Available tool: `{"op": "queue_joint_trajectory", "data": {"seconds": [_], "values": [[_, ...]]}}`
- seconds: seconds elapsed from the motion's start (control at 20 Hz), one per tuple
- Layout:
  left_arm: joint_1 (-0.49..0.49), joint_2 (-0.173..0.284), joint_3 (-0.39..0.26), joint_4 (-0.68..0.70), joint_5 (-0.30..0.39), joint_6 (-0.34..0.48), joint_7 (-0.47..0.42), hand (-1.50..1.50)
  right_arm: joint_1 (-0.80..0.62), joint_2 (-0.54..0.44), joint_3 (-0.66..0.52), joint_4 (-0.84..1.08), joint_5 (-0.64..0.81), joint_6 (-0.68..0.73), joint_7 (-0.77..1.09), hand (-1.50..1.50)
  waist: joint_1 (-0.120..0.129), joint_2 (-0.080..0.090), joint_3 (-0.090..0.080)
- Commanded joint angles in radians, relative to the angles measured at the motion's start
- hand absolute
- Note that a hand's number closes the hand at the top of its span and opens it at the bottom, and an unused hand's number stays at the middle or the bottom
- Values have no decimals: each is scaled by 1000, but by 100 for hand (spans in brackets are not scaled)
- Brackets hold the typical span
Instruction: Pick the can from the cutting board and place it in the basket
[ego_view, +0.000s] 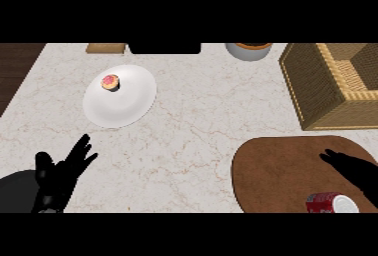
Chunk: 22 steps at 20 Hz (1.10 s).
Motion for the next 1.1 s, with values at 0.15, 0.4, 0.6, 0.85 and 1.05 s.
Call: {"op": "queue_joint_trajectory", "data": {"seconds": [0.15, 0.4, 0.6, 0.85, 1.05], "values": [[38, -30, -15, 64, -30, 11, 30, 0, 63, 30, 58, 33, 119, -49, -54, -150, -7, 7, -9], [19, -5, 29, 62, -4, -28, 44, 0, -6, 36, 26, 94, 104, -24, -86, -150, -3, 8, -9], [-6, -5, 47, 93, -3, -47, 38, 0, 63, 44, 34, 130, 178, -110, -175, -150, -9, 7, -9], [19, -34, 7, 15, -36, -11, 108, 0, -31, 76, 94, 211, 224, -100, -166, 150, 1, 8, -9], [63, -22, 38, 27, -27, -41, 37, 0, 10, 25, 132, 185, 327, -194, -280, 150, 0, 7, -9]]}}
